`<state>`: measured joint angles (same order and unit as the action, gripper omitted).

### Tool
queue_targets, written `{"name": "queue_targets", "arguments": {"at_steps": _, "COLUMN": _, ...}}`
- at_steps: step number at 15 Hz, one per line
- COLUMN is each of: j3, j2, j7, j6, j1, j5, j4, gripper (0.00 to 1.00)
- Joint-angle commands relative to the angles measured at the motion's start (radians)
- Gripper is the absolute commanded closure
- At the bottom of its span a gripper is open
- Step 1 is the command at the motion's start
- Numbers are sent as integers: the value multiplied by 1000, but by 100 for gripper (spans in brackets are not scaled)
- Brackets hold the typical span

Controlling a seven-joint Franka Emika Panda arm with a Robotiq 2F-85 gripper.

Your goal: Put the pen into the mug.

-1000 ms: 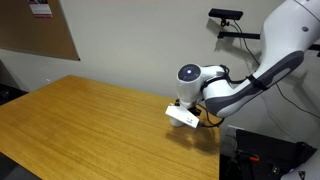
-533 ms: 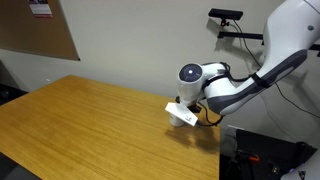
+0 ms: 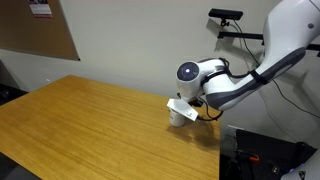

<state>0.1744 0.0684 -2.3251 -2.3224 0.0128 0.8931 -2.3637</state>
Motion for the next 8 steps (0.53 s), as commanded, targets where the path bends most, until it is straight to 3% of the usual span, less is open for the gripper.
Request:
{"name": "queue_targets", "arguments": {"at_steps": 1, "j3": -28, "j2": -14, "j7": 4, "j6": 81, "j1": 21, "j5": 29, "j4": 24, "gripper": 97}}
{"name": "queue_targets", "arguments": {"at_steps": 8, "j3": -31, "j2": -2, "j7": 112, "j6": 83, "j1": 36, "j5": 21, "j4": 56, "gripper": 97}}
